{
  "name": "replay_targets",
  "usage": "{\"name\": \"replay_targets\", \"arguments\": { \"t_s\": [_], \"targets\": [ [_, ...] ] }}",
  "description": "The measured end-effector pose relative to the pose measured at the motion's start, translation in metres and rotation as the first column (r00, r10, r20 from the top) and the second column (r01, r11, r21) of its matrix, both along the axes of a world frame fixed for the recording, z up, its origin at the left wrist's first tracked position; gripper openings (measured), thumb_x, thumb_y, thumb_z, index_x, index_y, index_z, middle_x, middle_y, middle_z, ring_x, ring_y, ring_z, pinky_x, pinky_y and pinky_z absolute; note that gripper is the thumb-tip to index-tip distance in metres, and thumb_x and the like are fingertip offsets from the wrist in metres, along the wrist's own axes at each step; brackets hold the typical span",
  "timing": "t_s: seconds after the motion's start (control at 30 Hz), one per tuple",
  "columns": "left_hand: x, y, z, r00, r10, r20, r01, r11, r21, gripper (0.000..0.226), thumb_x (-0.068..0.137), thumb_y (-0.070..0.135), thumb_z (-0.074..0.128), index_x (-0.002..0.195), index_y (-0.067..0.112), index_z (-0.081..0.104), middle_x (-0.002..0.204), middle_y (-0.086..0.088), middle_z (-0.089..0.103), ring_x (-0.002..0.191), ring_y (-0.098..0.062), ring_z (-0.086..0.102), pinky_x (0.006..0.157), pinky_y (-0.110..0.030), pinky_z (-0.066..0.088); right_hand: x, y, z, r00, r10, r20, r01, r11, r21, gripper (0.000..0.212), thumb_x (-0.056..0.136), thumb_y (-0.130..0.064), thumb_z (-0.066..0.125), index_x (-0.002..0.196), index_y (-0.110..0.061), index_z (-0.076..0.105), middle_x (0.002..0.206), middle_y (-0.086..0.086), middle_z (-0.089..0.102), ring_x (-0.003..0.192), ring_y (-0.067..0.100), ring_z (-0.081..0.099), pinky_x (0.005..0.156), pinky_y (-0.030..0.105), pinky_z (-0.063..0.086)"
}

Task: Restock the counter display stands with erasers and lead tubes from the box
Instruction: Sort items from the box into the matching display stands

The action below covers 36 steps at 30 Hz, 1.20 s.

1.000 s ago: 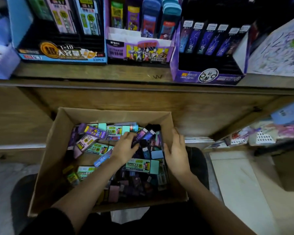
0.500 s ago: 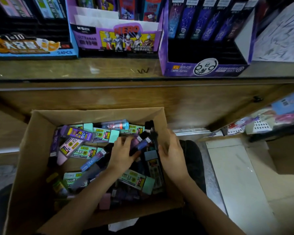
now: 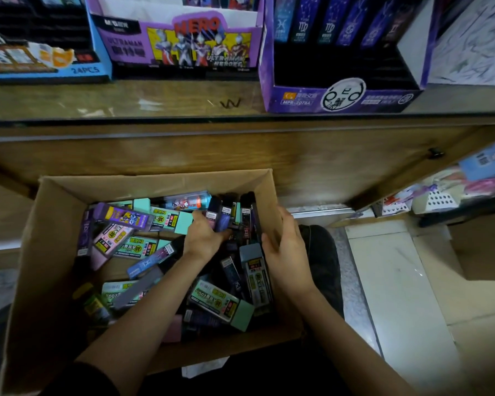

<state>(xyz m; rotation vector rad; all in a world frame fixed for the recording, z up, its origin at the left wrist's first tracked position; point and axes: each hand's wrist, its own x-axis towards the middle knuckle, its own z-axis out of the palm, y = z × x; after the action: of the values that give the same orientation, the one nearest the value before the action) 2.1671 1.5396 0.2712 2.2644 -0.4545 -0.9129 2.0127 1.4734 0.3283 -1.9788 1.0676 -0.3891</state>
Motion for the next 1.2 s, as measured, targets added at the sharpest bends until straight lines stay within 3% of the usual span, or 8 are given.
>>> {"name": "replay_targets", "arguments": {
  "t_s": [0.17,0.3,0.5,0.7,0.9,1.0,1.1,1.2],
  "targets": [
    [0.008,0.0,0.003,0.991,0.004,-0.136,-0.013,0.998,-0.061,0.022,0.077,0.024,0.077,0.073,0.014,0.057,0.068,-0.001,0.06,0.068,-0.02,0.057,0.053,-0.023,0.039,0.0,-0.001,0.0,1.0,-0.007,-0.001,0.007,1.0,0.023,0.059,0.092,-0.015,0.055,0.143,-0.024,0.026,0.143,-0.004,0.037,0.122,0.001,0.037,0.096,0.006,0.028],
    [0.01,0.006,0.01,0.987,-0.025,-0.157,0.002,0.99,-0.144,0.025,0.083,0.016,0.07,0.067,0.019,0.051,0.062,0.002,0.055,0.058,-0.013,0.051,0.044,-0.01,0.035,-0.001,-0.002,0.0,1.0,-0.005,0.016,0.004,1.0,0.031,0.058,0.092,-0.012,0.055,0.143,-0.021,0.028,0.139,-0.002,0.039,0.108,-0.013,0.032,0.077,-0.01,0.028],
    [0.02,0.025,0.025,0.98,-0.199,0.0,0.198,0.973,-0.115,0.022,0.082,0.015,0.071,0.096,0.009,0.055,0.079,-0.001,0.057,0.077,-0.021,0.052,0.061,-0.026,0.035,-0.001,-0.002,0.006,1.0,-0.004,0.011,0.003,0.997,0.079,0.056,0.093,-0.013,0.053,0.143,-0.021,0.029,0.141,-0.001,0.038,0.119,0.004,0.04,0.098,0.015,0.033],
    [0.03,0.051,0.039,0.983,-0.1,0.151,0.122,0.982,-0.147,0.023,0.083,0.013,0.07,0.081,0.017,0.048,0.065,0.008,0.047,0.06,-0.011,0.046,0.05,-0.016,0.03,-0.001,0.011,0.016,0.998,0.053,-0.035,-0.062,0.948,-0.311,0.04,0.091,-0.006,0.052,0.13,-0.011,0.046,0.134,0.003,0.041,0.125,0.012,0.036,0.102,0.009,0.023],
    [0.033,0.088,0.044,0.997,0.075,0.029,-0.066,0.969,-0.237,0.028,0.082,0.012,0.071,0.071,0.02,0.047,0.063,-0.001,0.052,0.058,-0.011,0.05,0.048,-0.007,0.034,0.009,0.045,-0.004,0.932,0.178,-0.314,-0.171,0.984,0.05,0.048,0.091,-0.007,0.05,0.136,-0.013,0.036,0.134,0.008,0.04,0.122,0.023,0.044,0.102,0.029,0.038],
    [0.034,0.104,0.045,0.981,0.148,-0.128,-0.18,0.94,-0.291,0.017,0.081,0.009,0.072,0.086,0.001,0.057,0.082,-0.02,0.064,0.077,-0.03,0.061,0.075,-0.032,0.049,0.012,0.051,-0.017,0.916,0.162,-0.368,-0.069,0.965,0.252,0.056,0.09,-0.003,0.047,0.142,-0.005,0.026,0.141,0.015,0.033,0.125,0.031,0.042,0.105,0.039,0.038],
    [0.03,0.115,0.049,0.959,0.185,-0.212,-0.247,0.915,-0.32,0.012,0.079,0.003,0.071,0.083,0.006,0.06,0.079,-0.011,0.066,0.076,-0.025,0.061,0.062,-0.024,0.052,0.008,0.05,-0.025,0.912,0.201,-0.356,-0.128,0.967,0.219,0.056,0.089,0.007,0.046,0.141,-0.005,0.033,0.146,0.009,0.032,0.135,0.024,0.032,0.113,0.026,0.025],
    [0.027,0.123,0.052,0.931,0.211,-0.296,-0.306,0.896,-0.322,0.014,0.079,0.001,0.07,0.088,0.009,0.064,0.088,-0.011,0.068,0.085,-0.026,0.063,0.077,-0.03,0.051,0.007,0.047,-0.028,0.922,0.17,-0.347,-0.124,0.981,0.152,0.055,0.086,0.008,0.054,0.136,-0.008,0.039,0.139,0.01,0.035,0.129,0.025,0.039,0.106,0.023,0.028]
  ]
}}
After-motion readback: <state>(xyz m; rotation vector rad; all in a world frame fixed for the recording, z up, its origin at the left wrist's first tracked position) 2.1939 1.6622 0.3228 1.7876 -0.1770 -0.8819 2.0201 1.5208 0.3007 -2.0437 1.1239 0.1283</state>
